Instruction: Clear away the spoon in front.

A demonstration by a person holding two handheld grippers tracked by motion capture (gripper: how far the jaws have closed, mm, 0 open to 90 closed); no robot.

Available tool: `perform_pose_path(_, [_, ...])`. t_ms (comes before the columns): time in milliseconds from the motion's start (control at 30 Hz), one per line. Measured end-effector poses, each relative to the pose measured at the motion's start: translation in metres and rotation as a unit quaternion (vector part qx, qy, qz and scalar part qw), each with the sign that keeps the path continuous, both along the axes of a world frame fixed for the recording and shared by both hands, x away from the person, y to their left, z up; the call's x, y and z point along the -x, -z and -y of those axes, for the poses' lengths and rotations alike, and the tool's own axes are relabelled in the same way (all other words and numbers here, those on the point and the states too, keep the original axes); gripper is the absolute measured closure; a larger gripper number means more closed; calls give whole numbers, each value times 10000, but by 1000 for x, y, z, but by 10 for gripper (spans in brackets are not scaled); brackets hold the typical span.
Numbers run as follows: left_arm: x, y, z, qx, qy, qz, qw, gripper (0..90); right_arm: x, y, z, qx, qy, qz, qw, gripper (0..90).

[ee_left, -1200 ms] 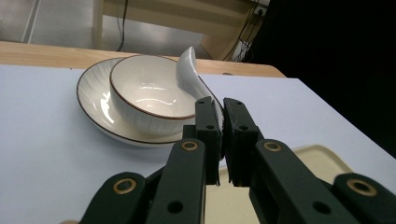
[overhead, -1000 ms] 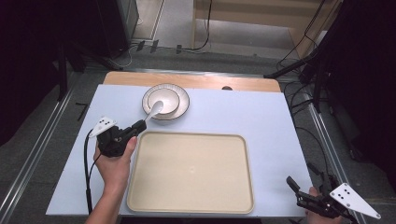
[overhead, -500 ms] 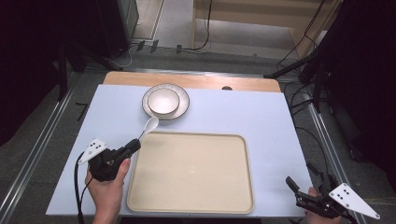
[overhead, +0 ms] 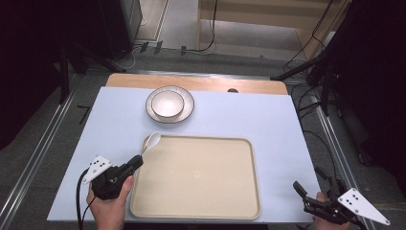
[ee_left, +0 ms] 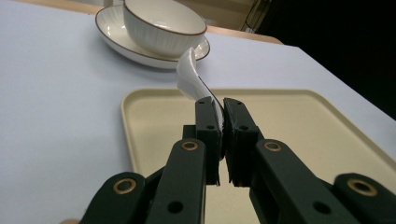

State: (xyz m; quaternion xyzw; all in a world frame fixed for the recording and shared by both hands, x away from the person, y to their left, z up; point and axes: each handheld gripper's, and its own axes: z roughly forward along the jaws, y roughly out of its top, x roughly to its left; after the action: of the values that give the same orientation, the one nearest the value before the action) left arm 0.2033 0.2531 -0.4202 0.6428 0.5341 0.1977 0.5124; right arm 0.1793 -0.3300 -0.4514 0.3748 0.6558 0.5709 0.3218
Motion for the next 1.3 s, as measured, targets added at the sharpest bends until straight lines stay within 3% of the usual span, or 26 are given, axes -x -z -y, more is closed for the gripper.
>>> perform_pose_path(200, [4, 9, -1, -75, -99, -113, 9999, 857, -1, 0, -1, 15, -24, 21, 10000, 130])
perform_pose_path(500, [-2, 23, 0, -160, -242, -315, 9991, 857, -1, 0, -1, 14, -43, 27, 10000, 129])
perform_pose_path(967, [-7, 34, 0, -451, -246, -618, 9968, 848, -1, 0, -1, 0, -41, 30, 10000, 129])
perform_pose_path(1200, [-8, 36, 1, -721, -226, -713, 9946, 730, -1, 0, -1, -2, -44, 29, 10000, 129])
perform_pose_path(1300, [-8, 36, 0, -668, -213, -729, 9949, 701, -1, 0, -1, -4, -40, 29, 10000, 129])
